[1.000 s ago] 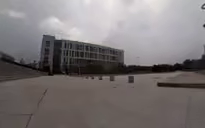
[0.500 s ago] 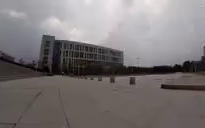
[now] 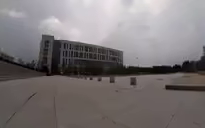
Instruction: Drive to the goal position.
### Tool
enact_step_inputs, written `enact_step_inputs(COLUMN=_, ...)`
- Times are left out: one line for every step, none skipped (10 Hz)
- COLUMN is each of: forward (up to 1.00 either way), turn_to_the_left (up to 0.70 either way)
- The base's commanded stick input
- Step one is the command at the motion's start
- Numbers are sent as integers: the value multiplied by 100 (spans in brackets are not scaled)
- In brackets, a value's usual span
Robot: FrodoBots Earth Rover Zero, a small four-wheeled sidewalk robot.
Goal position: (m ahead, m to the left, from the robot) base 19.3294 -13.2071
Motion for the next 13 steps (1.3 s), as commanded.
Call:
enact_step_inputs(forward=70, turn_to_the_left=-30)
enact_step_inputs(forward=70, turn_to_the_left=-30)
enact_step_inputs(forward=70, turn_to_the_left=-30)
enact_step_inputs(forward=70, turn_to_the_left=-30)
enact_step_inputs(forward=70, turn_to_the_left=-30)
enact_step_inputs(forward=70, turn_to_the_left=-30)
enact_step_inputs(forward=70, turn_to_the_left=-21)
enact_step_inputs(forward=70, turn_to_the_left=-5)
enact_step_inputs(forward=70, turn_to_the_left=0)
enact_step_inputs(forward=70, turn_to_the_left=0)
enact_step_inputs(forward=70, turn_to_the_left=0)
enact_step_inputs(forward=70, turn_to_the_left=0)
enact_step_inputs(forward=70, turn_to_the_left=0)
